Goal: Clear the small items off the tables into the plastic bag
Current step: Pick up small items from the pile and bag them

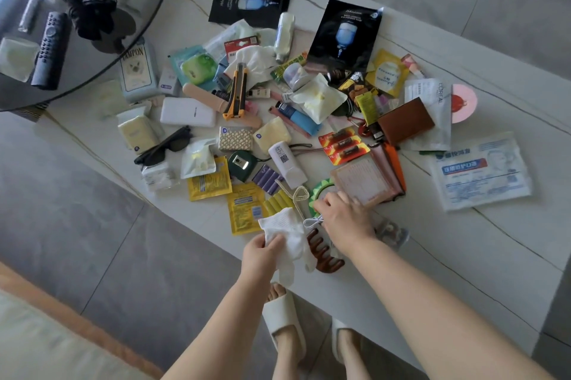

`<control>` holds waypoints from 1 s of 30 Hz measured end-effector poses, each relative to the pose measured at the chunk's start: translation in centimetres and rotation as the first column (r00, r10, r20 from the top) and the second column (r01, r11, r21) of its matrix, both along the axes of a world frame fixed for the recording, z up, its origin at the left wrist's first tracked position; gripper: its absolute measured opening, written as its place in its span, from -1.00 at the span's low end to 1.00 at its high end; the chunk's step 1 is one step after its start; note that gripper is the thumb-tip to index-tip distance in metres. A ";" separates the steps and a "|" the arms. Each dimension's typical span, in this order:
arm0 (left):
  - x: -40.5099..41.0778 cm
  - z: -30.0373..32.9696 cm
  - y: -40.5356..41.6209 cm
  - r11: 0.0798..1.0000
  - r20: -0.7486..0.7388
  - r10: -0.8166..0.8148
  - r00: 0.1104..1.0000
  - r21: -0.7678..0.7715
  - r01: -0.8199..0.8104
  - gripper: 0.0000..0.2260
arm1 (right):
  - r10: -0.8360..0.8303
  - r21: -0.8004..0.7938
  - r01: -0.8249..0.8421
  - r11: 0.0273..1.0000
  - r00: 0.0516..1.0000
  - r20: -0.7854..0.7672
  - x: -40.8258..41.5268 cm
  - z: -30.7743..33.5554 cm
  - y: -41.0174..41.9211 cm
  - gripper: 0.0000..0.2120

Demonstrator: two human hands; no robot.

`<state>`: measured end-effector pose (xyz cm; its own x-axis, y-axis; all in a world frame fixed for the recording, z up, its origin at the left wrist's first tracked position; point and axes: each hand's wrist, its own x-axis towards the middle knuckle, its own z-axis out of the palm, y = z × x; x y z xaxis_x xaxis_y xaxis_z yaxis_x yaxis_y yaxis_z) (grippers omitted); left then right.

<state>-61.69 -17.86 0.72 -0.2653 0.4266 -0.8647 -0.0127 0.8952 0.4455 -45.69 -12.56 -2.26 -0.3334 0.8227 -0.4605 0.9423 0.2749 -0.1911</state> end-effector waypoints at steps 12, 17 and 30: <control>0.5 0.1 0.7 1.000 -0.031 0.009 0.999 -0.001 -0.009 -0.92 | -0.636 -0.244 0.594 0.766 0.756 -0.157 4.4 2.2 -2.5 -0.96; 0.8 -0.2 0.9 1.000 -0.019 0.012 1.000 -0.009 -0.012 -0.92 | -0.738 -0.351 0.678 0.646 0.672 -0.060 3.9 1.3 -3.9 -0.84; 0.8 -2.0 3.1 0.999 -0.025 -0.029 0.999 0.021 0.030 -0.96 | -0.782 -0.364 0.713 0.600 0.619 -0.075 1.1 1.0 -2.8 -0.83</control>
<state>-60.87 -14.72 -1.29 -0.2737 0.4524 -0.8488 0.0249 0.8855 0.4640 -44.61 -15.36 -1.22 0.2281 0.6749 -0.7018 0.7163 -0.6046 -0.3485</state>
